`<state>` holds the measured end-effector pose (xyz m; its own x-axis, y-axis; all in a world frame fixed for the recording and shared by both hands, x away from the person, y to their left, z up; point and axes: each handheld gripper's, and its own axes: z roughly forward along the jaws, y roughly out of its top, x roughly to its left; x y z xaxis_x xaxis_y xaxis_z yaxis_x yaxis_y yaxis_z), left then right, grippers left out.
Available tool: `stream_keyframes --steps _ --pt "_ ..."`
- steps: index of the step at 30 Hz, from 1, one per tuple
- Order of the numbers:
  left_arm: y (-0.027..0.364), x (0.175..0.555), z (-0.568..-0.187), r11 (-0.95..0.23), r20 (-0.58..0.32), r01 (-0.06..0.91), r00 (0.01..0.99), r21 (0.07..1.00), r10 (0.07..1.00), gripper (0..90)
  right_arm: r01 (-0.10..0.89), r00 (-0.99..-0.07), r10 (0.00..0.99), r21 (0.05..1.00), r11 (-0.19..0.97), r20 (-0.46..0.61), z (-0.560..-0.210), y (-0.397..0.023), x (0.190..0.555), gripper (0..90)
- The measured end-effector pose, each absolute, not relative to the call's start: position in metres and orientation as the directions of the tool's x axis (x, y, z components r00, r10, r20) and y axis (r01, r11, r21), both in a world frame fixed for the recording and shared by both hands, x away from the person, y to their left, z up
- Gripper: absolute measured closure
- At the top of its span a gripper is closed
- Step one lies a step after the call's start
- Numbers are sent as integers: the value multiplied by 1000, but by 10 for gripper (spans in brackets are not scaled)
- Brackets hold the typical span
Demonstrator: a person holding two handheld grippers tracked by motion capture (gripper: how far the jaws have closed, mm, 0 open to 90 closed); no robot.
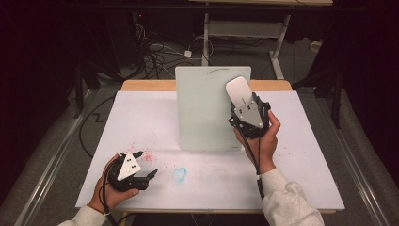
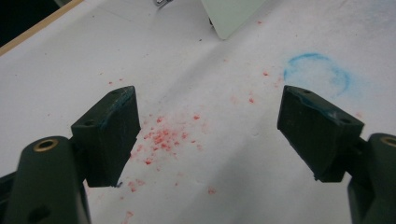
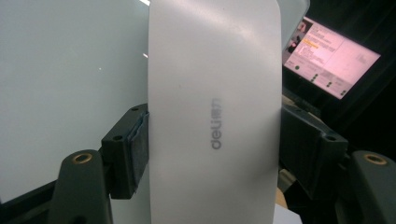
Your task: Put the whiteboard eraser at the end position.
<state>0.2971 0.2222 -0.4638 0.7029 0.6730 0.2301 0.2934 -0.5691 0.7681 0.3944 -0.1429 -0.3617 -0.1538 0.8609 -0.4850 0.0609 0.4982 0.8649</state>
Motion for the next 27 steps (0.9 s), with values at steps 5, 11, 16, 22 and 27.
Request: stream_keyframes --steps 5,11,16,22,27 --pt "223 297 -463 -570 232 291 703 768 672 202 51 -126 878 881 470 -461 -346 -145 401 311" --pt "223 297 -463 -568 228 292 705 770 671 202 39 -123 883 886 461 -454 -335 -132 405 311" --pt "223 296 -462 -573 233 288 708 768 667 202 23 -142 867 874 485 -477 -331 -113 407 311" --pt "223 296 -463 -567 226 289 709 771 668 202 -1 -204 838 856 516 -506 -335 -82 405 311" --pt "220 295 -463 -576 231 282 717 767 658 202 -8 -252 796 824 567 -550 -340 -58 402 311"
